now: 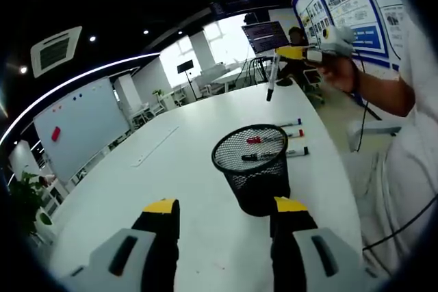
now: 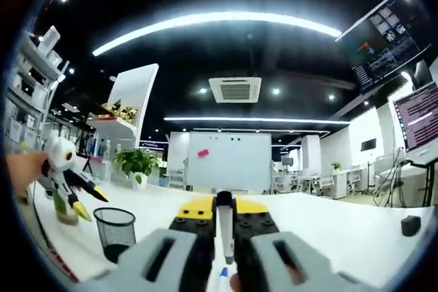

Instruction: Pick up the whiteboard markers from the pen holder and place them facing the whiteboard neatly

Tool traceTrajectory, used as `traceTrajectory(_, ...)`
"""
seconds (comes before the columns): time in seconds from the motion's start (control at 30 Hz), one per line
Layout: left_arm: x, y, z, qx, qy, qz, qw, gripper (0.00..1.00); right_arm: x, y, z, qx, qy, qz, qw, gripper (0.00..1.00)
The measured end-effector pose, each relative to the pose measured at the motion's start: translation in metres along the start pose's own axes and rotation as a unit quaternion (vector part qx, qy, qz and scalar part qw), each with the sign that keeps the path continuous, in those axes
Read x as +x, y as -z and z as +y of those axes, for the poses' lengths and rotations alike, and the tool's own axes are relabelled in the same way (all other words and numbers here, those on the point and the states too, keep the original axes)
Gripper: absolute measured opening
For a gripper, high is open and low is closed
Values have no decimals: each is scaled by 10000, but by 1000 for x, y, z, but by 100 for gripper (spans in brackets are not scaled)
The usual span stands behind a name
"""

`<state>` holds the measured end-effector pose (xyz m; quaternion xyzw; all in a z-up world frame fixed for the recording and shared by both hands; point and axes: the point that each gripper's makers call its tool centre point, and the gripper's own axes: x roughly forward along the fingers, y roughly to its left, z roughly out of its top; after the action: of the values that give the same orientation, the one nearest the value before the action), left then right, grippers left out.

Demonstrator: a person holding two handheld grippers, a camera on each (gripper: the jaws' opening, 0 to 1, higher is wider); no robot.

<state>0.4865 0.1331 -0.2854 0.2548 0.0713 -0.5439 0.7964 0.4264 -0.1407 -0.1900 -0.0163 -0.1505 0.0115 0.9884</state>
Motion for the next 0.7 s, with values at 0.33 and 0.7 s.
traceTrajectory(0.33, 1, 4, 9, -23, -4, 4, 10000, 54, -2, 15, -6, 46, 61, 127, 9999, 8)
traceTrajectory(0.7, 1, 3, 6, -19, -5, 3, 10000, 54, -5, 27, -10, 75, 134, 255, 9996, 8)
